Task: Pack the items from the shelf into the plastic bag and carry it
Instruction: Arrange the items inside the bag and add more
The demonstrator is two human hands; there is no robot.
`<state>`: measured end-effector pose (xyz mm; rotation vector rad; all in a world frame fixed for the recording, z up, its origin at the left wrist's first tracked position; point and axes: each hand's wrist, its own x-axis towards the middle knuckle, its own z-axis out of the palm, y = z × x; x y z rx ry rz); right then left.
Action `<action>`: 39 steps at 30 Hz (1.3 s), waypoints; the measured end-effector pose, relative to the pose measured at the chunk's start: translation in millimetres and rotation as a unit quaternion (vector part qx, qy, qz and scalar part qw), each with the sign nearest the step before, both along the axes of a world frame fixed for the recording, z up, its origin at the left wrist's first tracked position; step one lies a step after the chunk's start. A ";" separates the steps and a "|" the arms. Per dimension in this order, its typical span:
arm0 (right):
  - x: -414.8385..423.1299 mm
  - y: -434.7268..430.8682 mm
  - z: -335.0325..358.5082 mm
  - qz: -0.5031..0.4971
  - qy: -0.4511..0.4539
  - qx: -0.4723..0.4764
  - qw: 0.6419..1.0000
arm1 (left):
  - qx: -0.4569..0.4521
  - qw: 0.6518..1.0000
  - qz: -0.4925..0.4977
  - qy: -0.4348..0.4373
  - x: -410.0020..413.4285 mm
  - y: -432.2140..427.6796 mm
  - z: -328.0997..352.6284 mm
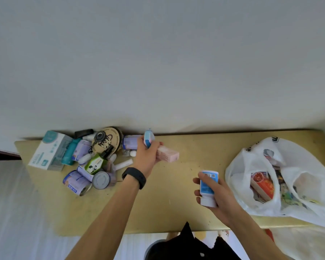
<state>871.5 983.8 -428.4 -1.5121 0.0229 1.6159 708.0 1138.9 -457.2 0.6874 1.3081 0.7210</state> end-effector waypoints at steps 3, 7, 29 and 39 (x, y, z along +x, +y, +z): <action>7.3 -4.4 18.6 -0.023 0.052 0.030 0.998 | 0.064 0.996 -0.063 0.025 33.1 -44.3 15.6; 32.3 -18.7 43.4 -0.047 0.007 0.074 0.996 | 0.137 0.983 -0.102 0.061 67.5 -84.5 37.3; 233.4 -265.8 44.9 -0.320 -0.144 0.056 0.935 | 0.374 0.547 -0.591 0.461 298.9 -172.7 94.9; 226.4 -334.5 29.6 -0.360 -0.149 -0.005 0.921 | 0.033 0.548 -0.658 0.515 335.1 -178.3 29.7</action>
